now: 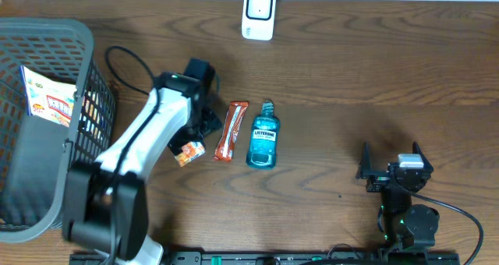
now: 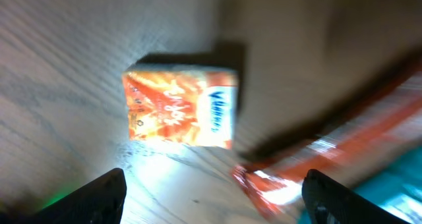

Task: Scan the item barcode
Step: 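Release the orange packet and retract the left gripper toward the basket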

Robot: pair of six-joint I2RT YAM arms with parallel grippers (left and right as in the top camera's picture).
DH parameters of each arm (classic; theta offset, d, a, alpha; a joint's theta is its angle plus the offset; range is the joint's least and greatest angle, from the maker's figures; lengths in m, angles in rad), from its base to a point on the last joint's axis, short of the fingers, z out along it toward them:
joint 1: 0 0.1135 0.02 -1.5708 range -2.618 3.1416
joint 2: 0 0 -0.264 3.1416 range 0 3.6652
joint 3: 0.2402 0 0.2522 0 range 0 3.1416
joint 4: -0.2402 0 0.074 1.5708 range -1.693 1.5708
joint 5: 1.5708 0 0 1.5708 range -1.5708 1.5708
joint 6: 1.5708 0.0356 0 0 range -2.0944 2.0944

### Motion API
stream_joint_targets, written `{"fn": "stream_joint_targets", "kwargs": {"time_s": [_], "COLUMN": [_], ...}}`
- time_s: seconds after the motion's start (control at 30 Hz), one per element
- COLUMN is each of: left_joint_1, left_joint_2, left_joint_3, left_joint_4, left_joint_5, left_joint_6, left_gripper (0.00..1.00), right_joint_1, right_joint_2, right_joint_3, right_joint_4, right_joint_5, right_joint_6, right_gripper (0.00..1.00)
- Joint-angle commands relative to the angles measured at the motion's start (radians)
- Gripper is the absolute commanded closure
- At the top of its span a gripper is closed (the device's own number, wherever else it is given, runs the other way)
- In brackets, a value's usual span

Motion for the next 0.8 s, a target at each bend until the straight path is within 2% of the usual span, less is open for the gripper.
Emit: {"fn": "stream_joint_targets", "kwargs": {"time_s": [0.0,0.33,0.53,0.7,0.77], "left_joint_1": [-0.011,-0.104,-0.105,-0.105,-0.105], "left_joint_2": [-0.11,-0.356,-0.372,-0.372,-0.372], "left_joint_3": [0.05,0.076,0.076,0.091,0.127], "left_joint_4": [0.0,0.204,0.208,0.208,0.205], "left_joint_5": [-0.002,-0.006,-0.006,-0.008,-0.045], "left_joint_6": [0.051,0.194,0.201,0.294,0.368], "left_gripper": [0.15,0.06,0.06,0.03,0.01], "right_joint_1": [0.002,0.002,0.002,0.002,0.002], "right_joint_2": [-0.005,-0.005,-0.005,-0.005,-0.005], "right_joint_3": [-0.001,-0.001,-0.001,-0.001,-0.001], "right_joint_4": [-0.003,-0.003,-0.003,-0.003,-0.003], "right_joint_5": [-0.002,-0.002,-0.002,-0.002,-0.002], "right_joint_6": [-0.012,-0.013,-0.012,-0.013,-0.012], "right_gripper": [0.01,0.01,0.01,0.01,0.01]}}
